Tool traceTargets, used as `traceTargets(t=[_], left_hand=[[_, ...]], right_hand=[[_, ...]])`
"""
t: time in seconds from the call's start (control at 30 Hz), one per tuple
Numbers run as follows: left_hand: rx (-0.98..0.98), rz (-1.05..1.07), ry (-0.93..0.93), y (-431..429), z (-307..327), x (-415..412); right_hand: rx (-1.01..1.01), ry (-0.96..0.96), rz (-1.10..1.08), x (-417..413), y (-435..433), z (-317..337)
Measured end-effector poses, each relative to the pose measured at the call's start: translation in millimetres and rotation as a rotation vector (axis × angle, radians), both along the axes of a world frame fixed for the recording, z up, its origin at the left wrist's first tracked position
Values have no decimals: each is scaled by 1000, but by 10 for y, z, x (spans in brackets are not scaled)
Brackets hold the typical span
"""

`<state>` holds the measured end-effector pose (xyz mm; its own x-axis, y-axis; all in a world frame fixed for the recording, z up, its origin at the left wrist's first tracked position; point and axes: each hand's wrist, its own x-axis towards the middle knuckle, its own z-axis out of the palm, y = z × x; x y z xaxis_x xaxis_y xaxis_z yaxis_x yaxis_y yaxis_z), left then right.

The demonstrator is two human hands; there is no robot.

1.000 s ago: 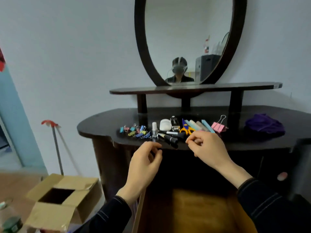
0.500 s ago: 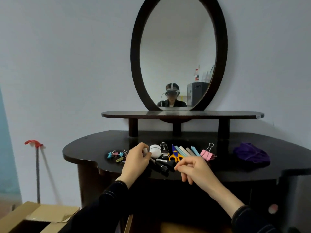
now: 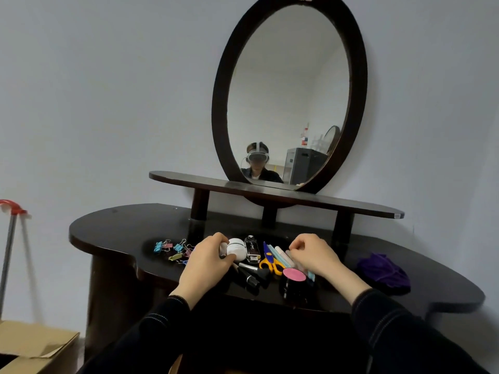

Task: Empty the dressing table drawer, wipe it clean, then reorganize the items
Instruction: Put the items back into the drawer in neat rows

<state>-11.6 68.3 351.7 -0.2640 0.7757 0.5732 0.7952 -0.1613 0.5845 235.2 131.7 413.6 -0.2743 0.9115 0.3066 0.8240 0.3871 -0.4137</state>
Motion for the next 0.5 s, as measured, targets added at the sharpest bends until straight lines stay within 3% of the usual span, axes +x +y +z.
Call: traceTargets(t=[0.1,0.5], left_hand=[[19,5,-17,7,-19,5],[33,-25,-24,-1,-20,-2]], right_hand=[[-88,-218,8,-117,156,11],[-18,-461,-48,-350,323,10]])
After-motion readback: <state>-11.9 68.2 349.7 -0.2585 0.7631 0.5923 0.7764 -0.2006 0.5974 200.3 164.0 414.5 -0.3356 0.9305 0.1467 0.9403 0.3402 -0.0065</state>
